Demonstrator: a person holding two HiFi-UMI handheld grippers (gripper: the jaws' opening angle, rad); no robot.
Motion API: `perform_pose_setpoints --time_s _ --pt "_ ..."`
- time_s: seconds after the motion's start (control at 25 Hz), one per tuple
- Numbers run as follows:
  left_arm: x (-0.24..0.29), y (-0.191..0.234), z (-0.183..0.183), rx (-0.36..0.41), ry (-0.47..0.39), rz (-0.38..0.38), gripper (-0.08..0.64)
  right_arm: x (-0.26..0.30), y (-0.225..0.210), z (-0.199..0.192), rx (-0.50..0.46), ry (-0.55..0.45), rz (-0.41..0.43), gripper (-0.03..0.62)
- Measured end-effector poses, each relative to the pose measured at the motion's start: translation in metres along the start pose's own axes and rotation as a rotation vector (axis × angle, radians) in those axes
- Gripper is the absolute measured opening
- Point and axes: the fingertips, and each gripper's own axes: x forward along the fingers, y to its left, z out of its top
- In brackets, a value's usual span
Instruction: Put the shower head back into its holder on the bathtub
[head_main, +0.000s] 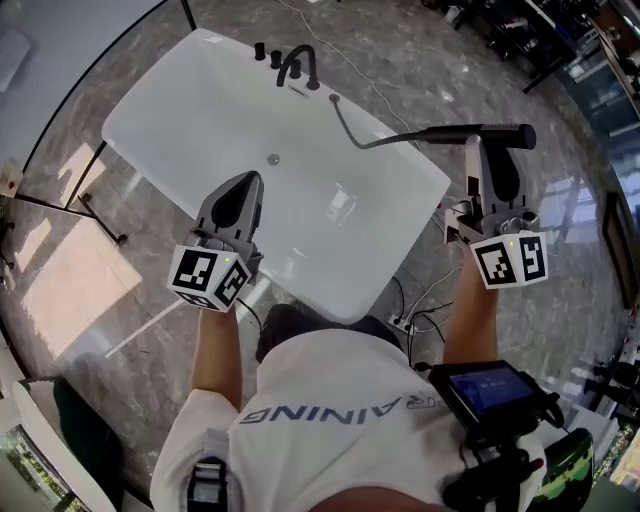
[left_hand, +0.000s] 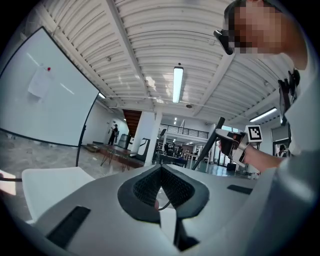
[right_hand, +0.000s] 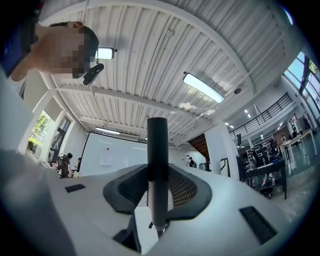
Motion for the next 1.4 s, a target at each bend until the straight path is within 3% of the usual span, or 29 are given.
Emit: perform_pose_setpoints --time_s 0.28,0.48,0.92,1.4 --pt "0.024 0.062 -0.003 -0.028 -0.005 -0.044 0.014 0.080 -0.021 0.024 -0.006 -0.030 -0.028 0.123" --pt "0.032 0.085 -0.014 -0.036 -0.015 -0.027 0.014 0.130 -0.040 0.027 -0.042 -0.029 0.007 0.123" --pt "0.063 0.097 -0.039 -0.067 0.027 0.099 0.014 0.216 -0.115 -0.034 -0.026 0.043 0.033 0.123" --pt "0.105 0.116 -0.052 -0.051 0.054 0.134 0.014 0.268 -0.152 -0.127 0.007 0.123 0.044 0.123"
